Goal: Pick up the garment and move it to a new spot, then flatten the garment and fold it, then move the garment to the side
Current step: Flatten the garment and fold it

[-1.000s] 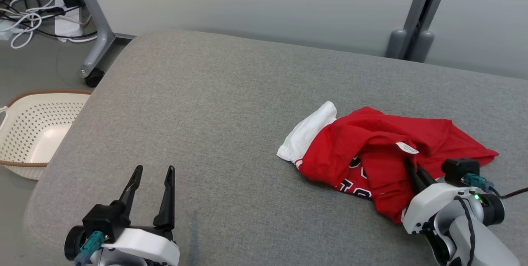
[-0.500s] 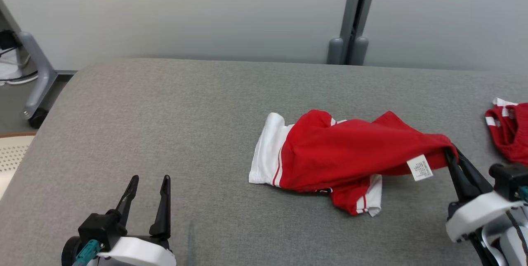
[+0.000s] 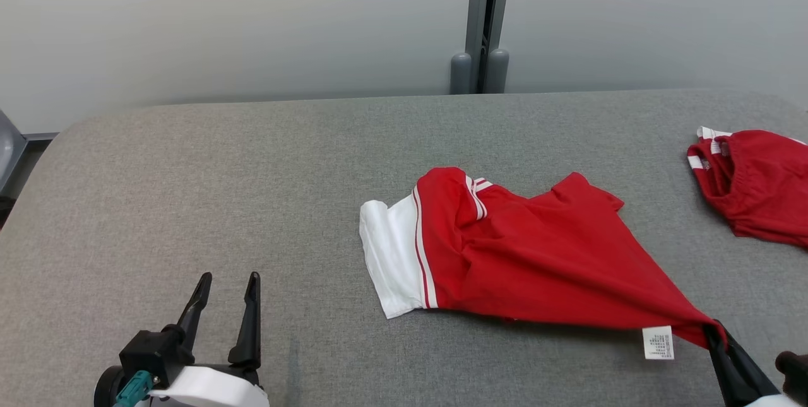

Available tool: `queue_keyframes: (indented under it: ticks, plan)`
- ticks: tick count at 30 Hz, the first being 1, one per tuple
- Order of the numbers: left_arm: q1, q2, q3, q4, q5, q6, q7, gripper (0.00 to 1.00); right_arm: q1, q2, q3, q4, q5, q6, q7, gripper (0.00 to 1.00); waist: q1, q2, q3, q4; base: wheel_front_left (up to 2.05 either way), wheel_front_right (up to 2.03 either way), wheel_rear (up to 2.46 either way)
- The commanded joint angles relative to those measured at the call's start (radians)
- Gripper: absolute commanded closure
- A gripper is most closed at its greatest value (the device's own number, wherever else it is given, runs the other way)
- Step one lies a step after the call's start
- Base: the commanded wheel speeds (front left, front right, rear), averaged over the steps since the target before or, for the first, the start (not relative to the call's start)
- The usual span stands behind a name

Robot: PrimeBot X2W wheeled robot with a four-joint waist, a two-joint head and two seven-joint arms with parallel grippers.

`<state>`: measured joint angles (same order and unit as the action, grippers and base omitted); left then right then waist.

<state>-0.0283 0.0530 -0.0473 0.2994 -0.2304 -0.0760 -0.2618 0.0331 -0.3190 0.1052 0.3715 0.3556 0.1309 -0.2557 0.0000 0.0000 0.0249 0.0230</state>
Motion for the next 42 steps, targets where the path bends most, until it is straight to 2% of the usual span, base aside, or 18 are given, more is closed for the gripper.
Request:
queue_keyframes:
  ticks: [1, 2, 9, 17, 23, 30, 38, 42]
  plan:
    - [-0.006, 0.003, 0.007, 0.001, 0.004, -0.004, -0.004, 0.0, 0.019, 0.007, -0.006, 0.016, -0.005, 0.0, 0.003, 0.55, 0.0, 0.0, -0.002, -0.006, 0.0, 0.0, 0.0]
    - [-0.004, 0.003, 0.009, 0.003, 0.004, -0.006, -0.004, 0.0, 0.019, 0.016, -0.012, 0.019, -0.003, 0.0, 0.001, 0.0, 0.0, 0.0, -0.004, -0.009, 0.0, 0.0, 0.0]
    - [0.017, 0.003, 0.029, 0.003, 0.007, -0.009, -0.004, 0.0, 0.035, 0.048, -0.041, -0.016, -0.019, 0.0, -0.009, 0.0, 0.0, 0.0, -0.025, -0.026, 0.0, 0.0, 0.0]
    - [0.02, 0.003, 0.056, -0.007, 0.013, -0.014, -0.004, 0.0, 0.032, 0.077, -0.06, -0.16, -0.043, 0.0, -0.011, 0.0, 0.0, 0.0, -0.041, -0.04, 0.0, 0.0, 0.0]
    - [0.02, 0.002, 0.067, -0.007, 0.026, -0.018, -0.004, 0.0, 0.045, 0.112, -0.086, -0.234, -0.062, 0.0, -0.011, 0.0, 0.0, 0.0, -0.05, -0.028, 0.0, 0.0, 0.0]
    - [0.03, 0.002, 0.08, -0.018, 0.042, -0.013, -0.004, 0.0, 0.065, 0.146, -0.109, -0.26, -0.077, 0.0, -0.011, 0.0, 0.0, 0.0, -0.053, -0.011, 0.0, 0.0, 0.0]
    - [-0.079, 0.052, 0.052, -0.007, 0.06, -0.034, 0.003, 0.0, 0.041, 0.158, -0.09, -0.237, -0.071, 0.0, -0.011, 0.0, 0.0, 0.0, -0.029, -0.035, 0.0, 0.0, 0.0]
    - [-0.241, 0.117, -0.015, -0.004, 0.062, -0.049, 0.069, 0.0, 0.005, 0.164, -0.07, -0.215, -0.065, 0.0, -0.011, 0.0, 0.0, 0.0, 0.019, -0.084, 0.0, 0.0, 0.0]
